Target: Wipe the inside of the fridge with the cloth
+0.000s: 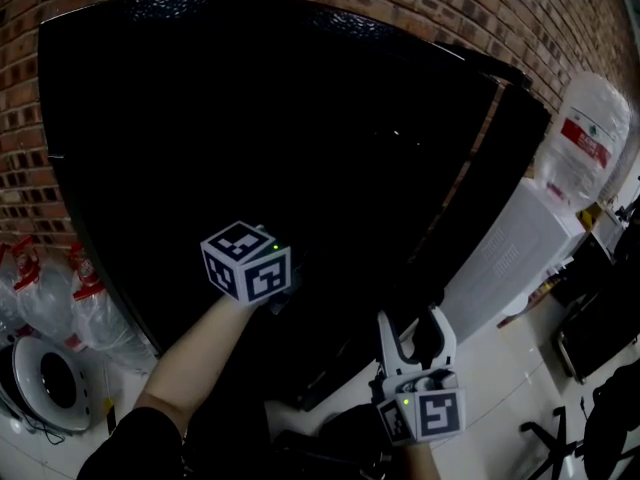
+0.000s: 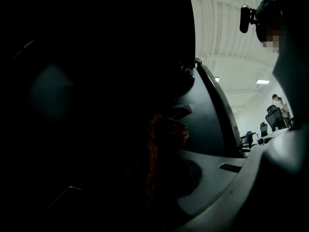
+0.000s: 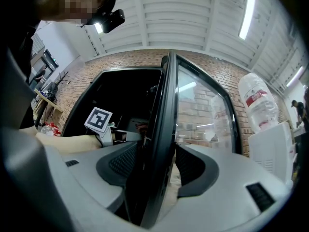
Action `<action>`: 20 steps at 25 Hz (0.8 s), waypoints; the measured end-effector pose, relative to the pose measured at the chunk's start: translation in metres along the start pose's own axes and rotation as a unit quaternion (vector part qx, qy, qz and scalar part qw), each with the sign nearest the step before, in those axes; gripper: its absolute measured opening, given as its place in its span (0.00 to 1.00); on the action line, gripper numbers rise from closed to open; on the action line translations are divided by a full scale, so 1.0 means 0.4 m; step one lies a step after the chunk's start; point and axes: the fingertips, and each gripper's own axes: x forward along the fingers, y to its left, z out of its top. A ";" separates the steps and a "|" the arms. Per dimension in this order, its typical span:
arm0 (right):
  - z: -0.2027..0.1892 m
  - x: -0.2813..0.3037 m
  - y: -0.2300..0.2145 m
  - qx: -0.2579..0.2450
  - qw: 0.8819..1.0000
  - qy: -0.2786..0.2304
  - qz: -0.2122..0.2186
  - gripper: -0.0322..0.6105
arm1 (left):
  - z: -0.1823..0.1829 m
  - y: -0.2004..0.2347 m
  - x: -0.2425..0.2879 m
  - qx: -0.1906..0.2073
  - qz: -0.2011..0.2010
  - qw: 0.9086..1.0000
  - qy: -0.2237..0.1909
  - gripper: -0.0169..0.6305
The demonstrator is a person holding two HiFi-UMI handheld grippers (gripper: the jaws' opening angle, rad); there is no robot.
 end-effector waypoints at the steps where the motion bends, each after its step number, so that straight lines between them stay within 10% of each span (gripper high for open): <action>1: 0.000 0.000 0.000 -0.001 1.000 0.000 0.000 0.42 | 0.001 0.014 0.004 0.003 0.007 1.000 0.001 0.09; 20: -0.009 0.005 -0.001 -0.004 1.000 0.022 -0.001 0.42 | -0.031 0.239 0.059 -0.025 0.097 0.995 -0.017 0.09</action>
